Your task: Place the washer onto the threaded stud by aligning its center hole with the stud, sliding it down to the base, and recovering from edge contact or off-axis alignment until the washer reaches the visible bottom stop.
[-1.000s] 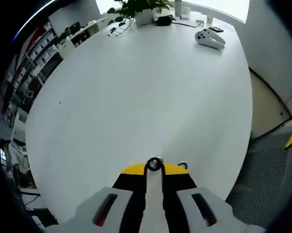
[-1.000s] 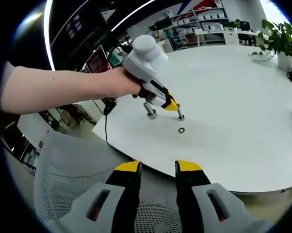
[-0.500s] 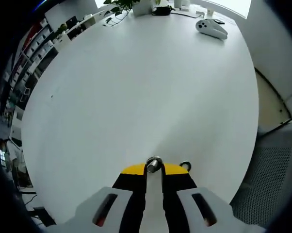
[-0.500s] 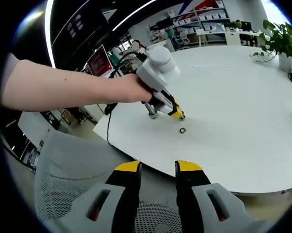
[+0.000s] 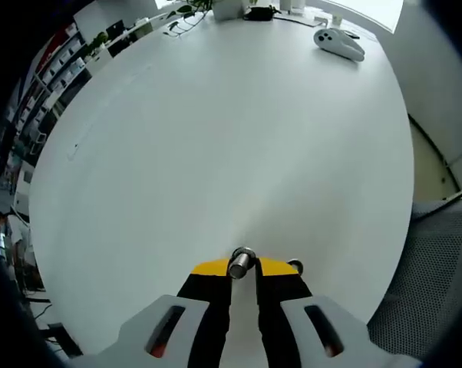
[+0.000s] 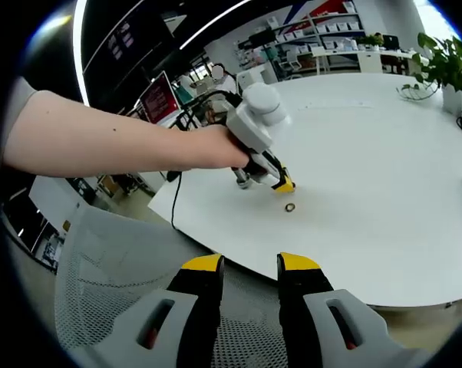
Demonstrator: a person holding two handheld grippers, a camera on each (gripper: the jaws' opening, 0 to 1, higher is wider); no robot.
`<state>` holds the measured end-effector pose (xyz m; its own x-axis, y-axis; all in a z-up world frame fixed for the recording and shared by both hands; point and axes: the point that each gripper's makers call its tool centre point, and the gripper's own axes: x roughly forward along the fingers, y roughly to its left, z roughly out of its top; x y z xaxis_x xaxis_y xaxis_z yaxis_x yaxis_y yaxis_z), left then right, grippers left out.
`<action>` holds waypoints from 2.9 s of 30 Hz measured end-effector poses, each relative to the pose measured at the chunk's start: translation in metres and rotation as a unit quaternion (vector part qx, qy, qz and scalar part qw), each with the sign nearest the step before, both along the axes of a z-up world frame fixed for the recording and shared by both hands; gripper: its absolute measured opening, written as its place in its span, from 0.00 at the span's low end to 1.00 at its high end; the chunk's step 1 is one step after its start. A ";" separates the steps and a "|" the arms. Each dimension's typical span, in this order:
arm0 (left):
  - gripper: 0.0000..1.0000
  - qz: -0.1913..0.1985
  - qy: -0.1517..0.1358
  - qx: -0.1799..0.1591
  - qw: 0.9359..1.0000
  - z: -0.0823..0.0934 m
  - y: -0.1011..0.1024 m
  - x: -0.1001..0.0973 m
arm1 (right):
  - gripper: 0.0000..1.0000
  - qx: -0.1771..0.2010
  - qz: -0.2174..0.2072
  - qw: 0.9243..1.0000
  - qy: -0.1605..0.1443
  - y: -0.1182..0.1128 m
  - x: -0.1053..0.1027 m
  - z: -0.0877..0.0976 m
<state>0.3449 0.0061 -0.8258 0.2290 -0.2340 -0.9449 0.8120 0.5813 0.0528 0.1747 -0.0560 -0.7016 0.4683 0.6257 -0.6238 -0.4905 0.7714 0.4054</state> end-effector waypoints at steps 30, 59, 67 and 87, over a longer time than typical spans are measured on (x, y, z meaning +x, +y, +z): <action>0.20 0.043 0.028 -0.029 0.998 -0.008 -0.015 -0.039 | 0.30 0.001 0.000 1.000 -0.002 0.000 0.000 0.000; 0.13 0.002 0.032 0.009 0.999 -0.011 0.000 -0.057 | 0.30 0.000 -0.001 1.000 -0.002 0.000 0.000 0.000; 0.15 0.002 0.042 0.012 0.999 -0.011 0.001 -0.058 | 0.30 0.000 -0.005 1.000 -0.001 -0.001 0.001 0.001; 0.08 0.053 0.029 -0.013 0.998 -0.006 0.007 -0.060 | 0.30 0.002 -0.006 1.000 -0.002 -0.001 0.001 0.001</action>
